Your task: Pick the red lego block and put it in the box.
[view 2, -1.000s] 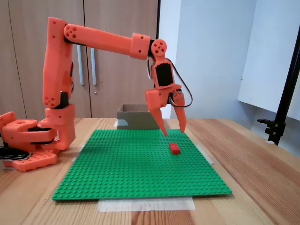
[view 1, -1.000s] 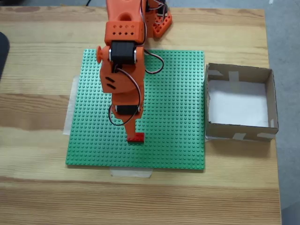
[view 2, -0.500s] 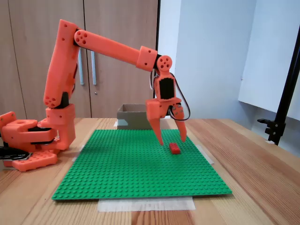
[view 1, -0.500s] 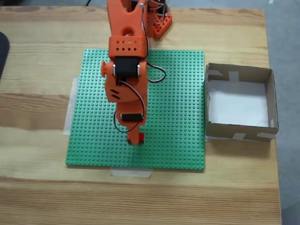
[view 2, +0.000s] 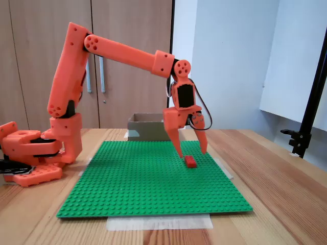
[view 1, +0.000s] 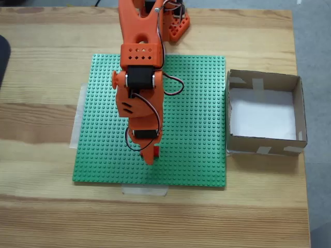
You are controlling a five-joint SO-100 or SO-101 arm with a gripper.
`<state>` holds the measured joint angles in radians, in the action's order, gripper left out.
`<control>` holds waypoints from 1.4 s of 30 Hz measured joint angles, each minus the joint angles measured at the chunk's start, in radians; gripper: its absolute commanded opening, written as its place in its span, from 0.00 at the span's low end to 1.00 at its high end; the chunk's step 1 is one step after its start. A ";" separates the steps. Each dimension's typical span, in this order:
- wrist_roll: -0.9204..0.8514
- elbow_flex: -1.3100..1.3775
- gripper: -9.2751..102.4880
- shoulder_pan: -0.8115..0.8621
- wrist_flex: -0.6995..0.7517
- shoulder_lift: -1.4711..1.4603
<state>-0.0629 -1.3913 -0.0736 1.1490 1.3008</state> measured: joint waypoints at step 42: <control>-0.025 -0.035 0.27 0.006 -0.086 -0.034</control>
<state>-0.0874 -1.4266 -0.0675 1.0630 1.2671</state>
